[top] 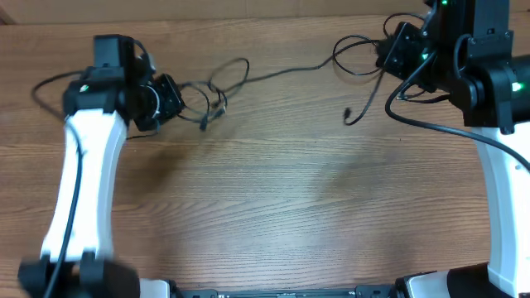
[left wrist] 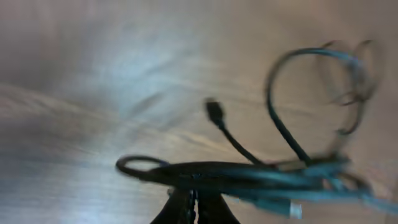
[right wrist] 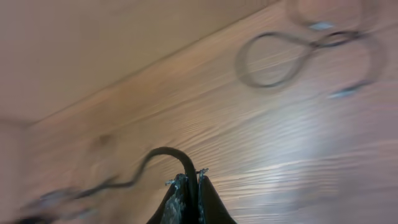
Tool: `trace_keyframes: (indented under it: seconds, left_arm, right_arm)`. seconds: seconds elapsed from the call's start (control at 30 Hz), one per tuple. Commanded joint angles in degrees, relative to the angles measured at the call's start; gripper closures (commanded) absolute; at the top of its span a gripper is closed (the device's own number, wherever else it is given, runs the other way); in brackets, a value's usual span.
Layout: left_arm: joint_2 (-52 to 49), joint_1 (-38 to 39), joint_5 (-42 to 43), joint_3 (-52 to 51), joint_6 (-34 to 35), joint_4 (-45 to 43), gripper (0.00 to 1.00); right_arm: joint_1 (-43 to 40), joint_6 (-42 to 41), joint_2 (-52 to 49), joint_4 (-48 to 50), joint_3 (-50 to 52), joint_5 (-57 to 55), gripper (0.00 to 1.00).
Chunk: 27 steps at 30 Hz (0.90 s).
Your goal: Untangle cables
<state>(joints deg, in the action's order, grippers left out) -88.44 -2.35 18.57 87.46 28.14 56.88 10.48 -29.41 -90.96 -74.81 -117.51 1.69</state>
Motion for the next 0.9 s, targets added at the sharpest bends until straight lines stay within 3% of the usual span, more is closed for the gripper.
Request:
trace_keyframes:
  seconds: [0.0, 0.23, 0.5, 0.63, 0.83, 0.87]
  left_arm:
    - [8.85, 0.17, -7.43, 3.54, -0.66, -0.90, 0.96]
    - [18.91, 0.11, -27.96, 3.78, 0.87, -0.94, 0.96]
    - [19.12, 0.13, -29.33, 3.78, 0.83, 2.91, 0.96]
    - [17.94, 0.13, -19.52, 3.76, -1.64, 3.19, 0.96]
    - [15.39, 0.13, 6.10, 3.76, -5.18, 1.95, 0.96]
    - [14.71, 0.15, 10.29, 3.76, -5.97, 1.46, 0.96]
  right_arm:
    - [-0.39, 0.74, -1.62, -1.22, -0.50, -16.06, 0.96]
    - [-1.03, 0.20, -6.03, -3.91, 1.88, -27.32, 0.96]
    - [-1.99, -3.78, -11.17, -5.27, 2.03, -26.67, 0.95]
    - [-1.99, -3.76, -12.72, -5.05, 2.03, -21.64, 0.72]
    - [-1.99, -3.52, -13.11, -3.80, 2.03, -10.88, 0.25]
    - [-1.99, -3.52, -13.11, -3.50, 2.03, -8.66, 0.22]
